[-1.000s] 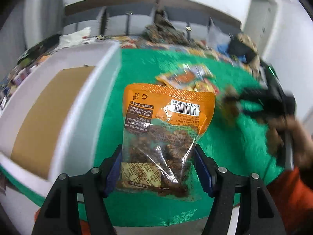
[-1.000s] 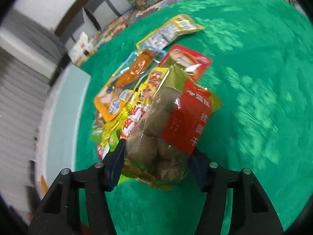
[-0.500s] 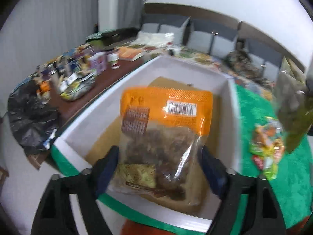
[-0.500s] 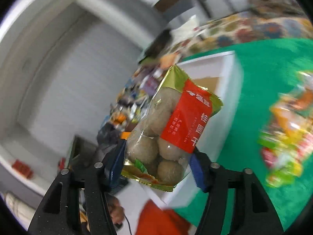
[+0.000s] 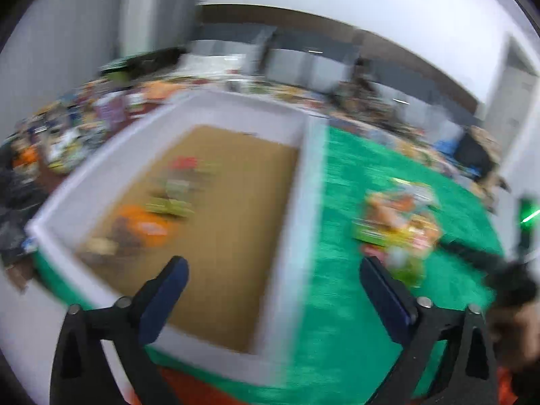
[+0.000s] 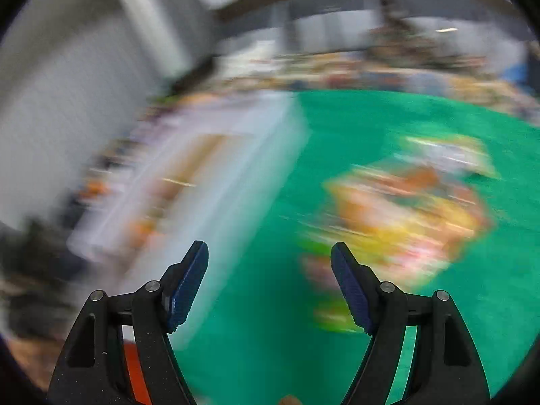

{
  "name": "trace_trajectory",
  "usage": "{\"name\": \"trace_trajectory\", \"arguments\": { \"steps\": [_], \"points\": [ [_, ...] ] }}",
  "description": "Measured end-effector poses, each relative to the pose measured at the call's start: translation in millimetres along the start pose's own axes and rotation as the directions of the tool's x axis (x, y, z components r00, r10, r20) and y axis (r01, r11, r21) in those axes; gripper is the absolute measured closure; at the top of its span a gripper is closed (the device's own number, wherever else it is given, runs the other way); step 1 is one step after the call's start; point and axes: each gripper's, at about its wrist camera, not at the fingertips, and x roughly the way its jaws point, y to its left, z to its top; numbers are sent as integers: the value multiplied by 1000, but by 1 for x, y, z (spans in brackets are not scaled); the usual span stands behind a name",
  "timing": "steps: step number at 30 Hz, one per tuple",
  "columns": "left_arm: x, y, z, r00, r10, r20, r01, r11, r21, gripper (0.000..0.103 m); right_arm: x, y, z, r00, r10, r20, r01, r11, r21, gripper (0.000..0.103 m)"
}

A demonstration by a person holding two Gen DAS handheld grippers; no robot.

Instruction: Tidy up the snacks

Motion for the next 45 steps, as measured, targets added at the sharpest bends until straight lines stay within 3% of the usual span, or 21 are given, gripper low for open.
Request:
{"name": "trace_trajectory", "arguments": {
  "steps": [2, 4, 7, 9, 13, 17, 21, 45],
  "points": [
    [15, -38, -9, 996, -81, -34, 82, 996, 33, 0, -3, -52, -35, 988, -153, -17, 153, 988, 9, 25],
    [39, -79, -23, 988, -125, -90, 131, 989, 63, 0, -10, -102, -68, 962, -273, -29, 273, 962, 24, 25],
    [87, -125, -47, 980, -107, -166, 127, 985, 115, 0, -24, -152, -100, 921, -389, -36, 390, 919, 48, 25],
    [122, -143, -62, 978, -39, -203, 73, 984, 165, 0, -27, -174, -106, 901, -431, -47, 433, 900, 56, 25],
    [164, -148, -70, 974, 79, -214, -31, 975, 220, 0, -31, -208, -105, 889, -450, -87, 457, 885, 85, 25],
    [187, -138, -65, 971, 139, -195, -97, 972, 212, 0, -31, -222, -98, 905, -419, -79, 425, 898, 110, 19],
    [200, -135, -58, 973, 133, -187, -94, 974, 205, 0, -32, -226, -103, 915, -402, -41, 403, 904, 139, 13],
    [196, -131, -60, 979, 118, -165, -82, 975, 205, 0, -34, -224, -104, 914, -404, -43, 406, 903, 140, 12]
  ]
}}
